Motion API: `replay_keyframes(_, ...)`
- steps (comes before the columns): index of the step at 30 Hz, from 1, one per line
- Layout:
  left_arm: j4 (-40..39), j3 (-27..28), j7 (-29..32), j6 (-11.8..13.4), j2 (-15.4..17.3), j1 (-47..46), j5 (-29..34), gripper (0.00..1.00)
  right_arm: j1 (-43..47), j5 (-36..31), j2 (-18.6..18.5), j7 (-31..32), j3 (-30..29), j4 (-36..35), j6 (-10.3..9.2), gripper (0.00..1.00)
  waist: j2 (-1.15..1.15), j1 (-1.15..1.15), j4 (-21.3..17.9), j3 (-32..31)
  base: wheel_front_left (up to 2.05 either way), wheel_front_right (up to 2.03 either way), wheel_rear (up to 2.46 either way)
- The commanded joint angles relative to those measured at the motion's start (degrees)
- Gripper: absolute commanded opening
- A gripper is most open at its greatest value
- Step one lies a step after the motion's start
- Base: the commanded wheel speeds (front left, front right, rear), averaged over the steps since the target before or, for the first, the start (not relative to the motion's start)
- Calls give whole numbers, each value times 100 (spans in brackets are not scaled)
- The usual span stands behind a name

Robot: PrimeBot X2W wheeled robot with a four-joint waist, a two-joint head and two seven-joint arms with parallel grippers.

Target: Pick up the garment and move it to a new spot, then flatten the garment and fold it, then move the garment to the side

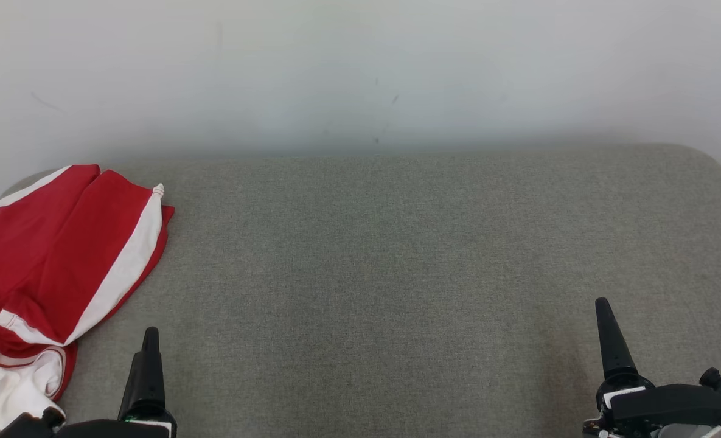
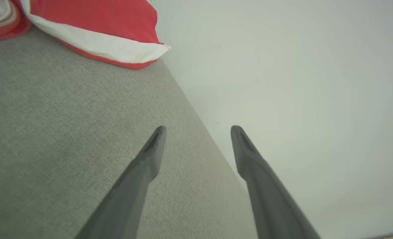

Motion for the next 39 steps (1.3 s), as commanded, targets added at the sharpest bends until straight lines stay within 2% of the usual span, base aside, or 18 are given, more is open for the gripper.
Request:
replay_keyframes(1,-123,-6,-47,2,31,7,159,100,-17,-142,-50,-41,16,-109,-3,100,0,0,0,-2,0,0,0)
replay_keyframes(6,-235,-93,-175,49,35,75,995,100,26,-814,-59,-170,84,-226,-3,100,0,0,-2,-4,0,0,0)
replay_keyframes(19,-370,-215,-426,66,89,220,2363,100,143,-2055,-136,-420,298,-324,-5,100,0,0,-13,-15,0,0,0)
replay_keyframes(39,-507,-374,-764,178,174,337,3752,100,229,-3577,-190,-753,498,-370,-7,100,0,0,8,-18,0,0,0)
